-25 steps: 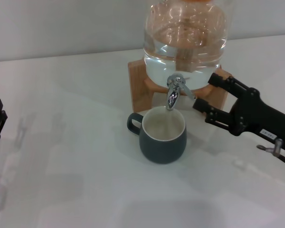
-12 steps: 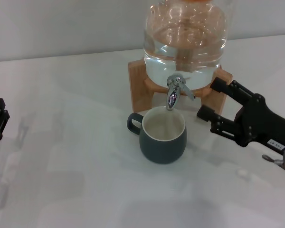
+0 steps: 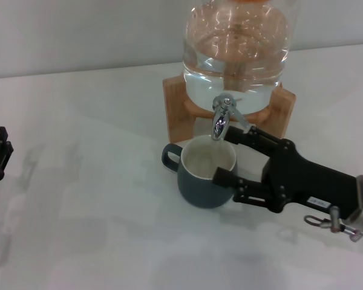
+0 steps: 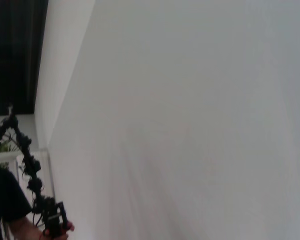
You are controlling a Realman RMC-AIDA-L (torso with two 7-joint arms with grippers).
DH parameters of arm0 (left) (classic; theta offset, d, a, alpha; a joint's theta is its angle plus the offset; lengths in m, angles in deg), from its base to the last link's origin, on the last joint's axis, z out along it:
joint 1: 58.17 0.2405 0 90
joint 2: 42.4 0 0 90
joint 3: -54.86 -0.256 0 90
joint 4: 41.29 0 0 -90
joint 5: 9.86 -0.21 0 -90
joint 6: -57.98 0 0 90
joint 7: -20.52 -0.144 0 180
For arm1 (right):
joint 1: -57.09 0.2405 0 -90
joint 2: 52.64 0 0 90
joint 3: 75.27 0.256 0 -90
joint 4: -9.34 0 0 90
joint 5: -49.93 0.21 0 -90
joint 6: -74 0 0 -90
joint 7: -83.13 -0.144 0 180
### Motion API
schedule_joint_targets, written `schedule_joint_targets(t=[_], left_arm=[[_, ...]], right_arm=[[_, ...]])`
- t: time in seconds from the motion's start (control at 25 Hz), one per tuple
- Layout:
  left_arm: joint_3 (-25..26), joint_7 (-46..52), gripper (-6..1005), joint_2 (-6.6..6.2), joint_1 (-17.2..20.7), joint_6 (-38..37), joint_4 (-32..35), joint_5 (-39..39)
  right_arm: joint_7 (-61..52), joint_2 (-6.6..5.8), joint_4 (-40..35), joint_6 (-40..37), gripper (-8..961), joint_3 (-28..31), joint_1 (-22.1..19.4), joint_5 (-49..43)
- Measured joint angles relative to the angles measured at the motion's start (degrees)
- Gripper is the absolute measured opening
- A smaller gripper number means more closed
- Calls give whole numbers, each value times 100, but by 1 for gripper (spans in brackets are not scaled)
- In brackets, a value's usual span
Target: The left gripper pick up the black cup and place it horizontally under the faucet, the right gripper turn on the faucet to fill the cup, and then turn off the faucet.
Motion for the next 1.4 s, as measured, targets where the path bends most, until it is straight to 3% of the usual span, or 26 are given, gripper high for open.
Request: schedule_joint_targets(t=[0.28, 1.4], left_arm=[[-51, 3, 773, 0, -4, 14, -1, -8], [-51, 4, 773, 0, -53, 80, -1, -9]], right_arm=[[-165, 4, -198, 676, 857, -100, 76, 15], [-134, -19, -200, 749, 856, 32, 61, 43]])
